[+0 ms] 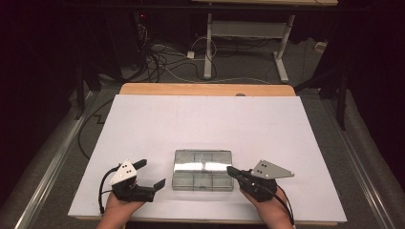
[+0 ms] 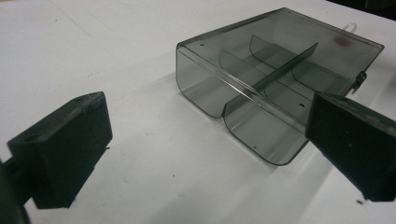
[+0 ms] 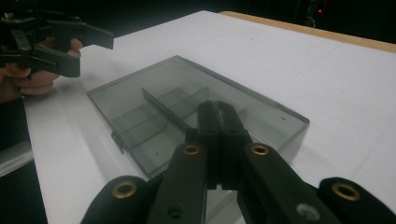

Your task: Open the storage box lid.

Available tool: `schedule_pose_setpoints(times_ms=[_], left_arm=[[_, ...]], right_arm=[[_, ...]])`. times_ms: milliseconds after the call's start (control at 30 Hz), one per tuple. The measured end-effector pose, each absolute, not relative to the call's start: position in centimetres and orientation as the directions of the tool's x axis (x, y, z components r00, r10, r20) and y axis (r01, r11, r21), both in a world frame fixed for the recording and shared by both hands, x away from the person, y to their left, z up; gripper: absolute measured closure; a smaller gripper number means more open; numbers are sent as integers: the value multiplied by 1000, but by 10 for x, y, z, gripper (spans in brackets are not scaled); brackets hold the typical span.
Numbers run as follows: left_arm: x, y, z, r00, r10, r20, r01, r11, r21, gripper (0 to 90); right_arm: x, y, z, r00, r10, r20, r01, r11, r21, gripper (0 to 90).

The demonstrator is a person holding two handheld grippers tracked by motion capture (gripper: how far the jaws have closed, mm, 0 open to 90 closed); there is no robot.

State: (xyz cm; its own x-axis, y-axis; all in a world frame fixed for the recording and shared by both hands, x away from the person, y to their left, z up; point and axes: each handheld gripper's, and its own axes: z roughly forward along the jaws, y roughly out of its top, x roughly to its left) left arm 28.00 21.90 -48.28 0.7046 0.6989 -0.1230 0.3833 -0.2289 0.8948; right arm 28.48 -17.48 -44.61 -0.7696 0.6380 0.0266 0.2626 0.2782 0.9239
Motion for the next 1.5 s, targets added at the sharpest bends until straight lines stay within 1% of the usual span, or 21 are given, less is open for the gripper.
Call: schedule_pose_setpoints(times_ms=[167, 367, 533, 667, 700, 733, 867, 967, 1000, 1033, 1067, 1133, 1167, 1233, 1333, 1367, 1467, 1500], left_arm=[[279, 220, -481, 707, 694, -134, 383, -217, 898, 16], [275, 219, -481, 713, 688, -135, 379, -217, 900, 50], [271, 219, -487, 724, 674, -147, 391, -226, 892, 151], [271, 220, -487, 726, 670, -153, 393, -222, 892, 162], [270, 220, -487, 724, 671, -158, 392, -213, 895, 195], [270, 220, -486, 726, 669, -160, 390, -209, 897, 195], [267, 219, -486, 716, 689, -113, 369, -236, 899, 289], [267, 220, -485, 693, 710, -124, 378, -212, 901, 385], [268, 221, -485, 679, 723, -126, 384, -204, 900, 385], [270, 221, -485, 665, 734, -135, 400, -198, 895, 409], [271, 222, -486, 656, 740, -150, 416, -189, 890, 481], [272, 225, -487, 663, 731, -163, 417, -179, 891, 596], [270, 224, -486, 676, 723, -143, 407, -205, 890, 638], [270, 224, -486, 677, 722, -141, 409, -210, 888, 709], [268, 221, -486, 677, 723, -138, 410, -214, 887, 790], [269, 219, -488, 677, 720, -153, 424, -212, 880, 815], [270, 217, -490, 687, 709, -155, 429, -224, 875, 874], [270, 214, -490, 705, 691, -159, 427, -235, 873, 875]], right_arm=[[289, -165, -445, -787, 616, 29, 260, 288, 922, 900], [290, -152, -449, -811, 585, 29, 251, 303, 919, 900], [284, -145, -449, -831, 556, 27, 238, 311, 920, 900], [284, -142, -451, -838, 545, 31, 239, 315, 919, 900], [284, -141, -453, -842, 538, 37, 243, 317, 917, 900], [284, -141, -453, -842, 538, 37, 243, 317, 917, 900], [282, -137, -455, -851, 524, 41, 243, 323, 915, 900], [281, -135, -456, -857, 513, 45, 244, 329, 912, 900], [281, -135, -456, -857, 513, 45, 244, 329, 912, 900], [280, -134, -457, -859, 511, 45, 244, 331, 912, 900], [279, -131, -458, -862, 504, 48, 246, 335, 910, 900], [278, -128, -459, -865, 499, 47, 246, 340, 908, 900], [277, -127, -460, -869, 493, 45, 243, 345, 906, 900], [277, -124, -461, -872, 488, 48, 245, 348, 905, 900], [275, -119, -462, -878, 476, 51, 244, 354, 903, 900], [274, -118, -463, -881, 471, 49, 242, 359, 901, 900], [272, -113, -464, -888, 458, 48, 239, 368, 899, 900], [271, -112, -464, -891, 451, 48, 236, 372, 898, 900]])
